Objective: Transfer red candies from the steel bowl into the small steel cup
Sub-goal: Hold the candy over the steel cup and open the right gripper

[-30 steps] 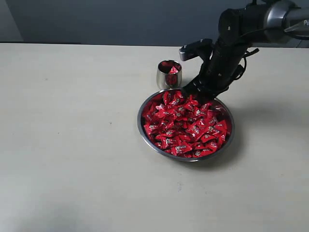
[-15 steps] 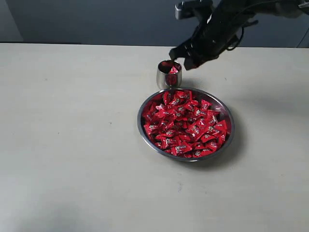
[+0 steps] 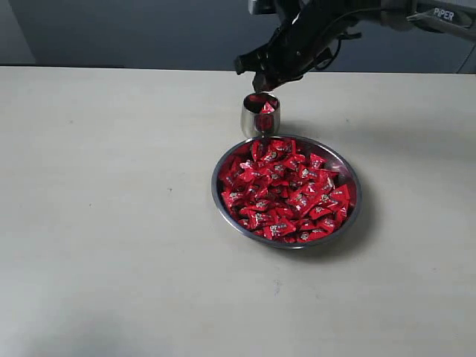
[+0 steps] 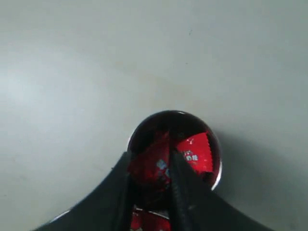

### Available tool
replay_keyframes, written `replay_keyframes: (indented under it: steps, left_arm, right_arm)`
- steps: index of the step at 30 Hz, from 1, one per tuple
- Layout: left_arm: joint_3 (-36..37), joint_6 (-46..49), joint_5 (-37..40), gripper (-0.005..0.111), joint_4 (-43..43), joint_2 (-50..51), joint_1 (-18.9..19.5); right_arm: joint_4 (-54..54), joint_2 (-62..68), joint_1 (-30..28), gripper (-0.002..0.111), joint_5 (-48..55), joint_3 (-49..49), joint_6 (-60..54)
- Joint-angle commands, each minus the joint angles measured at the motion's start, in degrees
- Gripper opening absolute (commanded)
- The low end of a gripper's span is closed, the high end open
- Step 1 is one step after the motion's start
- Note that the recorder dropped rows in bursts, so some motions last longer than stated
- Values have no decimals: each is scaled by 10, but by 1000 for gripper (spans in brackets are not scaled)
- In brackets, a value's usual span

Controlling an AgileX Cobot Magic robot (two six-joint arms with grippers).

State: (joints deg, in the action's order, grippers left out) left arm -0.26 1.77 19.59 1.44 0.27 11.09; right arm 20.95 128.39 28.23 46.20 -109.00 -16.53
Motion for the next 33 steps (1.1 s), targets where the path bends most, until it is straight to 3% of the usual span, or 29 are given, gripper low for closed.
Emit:
replay_keyframes:
  steps: [1,9,17,33]
  left_arm:
    - [3,-1,-4,0,1,-3,-4]
    - [3,-1,-4,0,1,-3,-4]
    - [3,-1,-4,0,1,-3,-4]
    - [3,-1,-4,0,1,-3,-4]
  right_arm:
    - [12,10,-2,8,-6,-11,-15]
    - [-6,13,-2,12,-54,-11,-15]
    - [7,24,-2,34,-55,-11,-15]
    - [2,-17,-3,34,39,-11,-15]
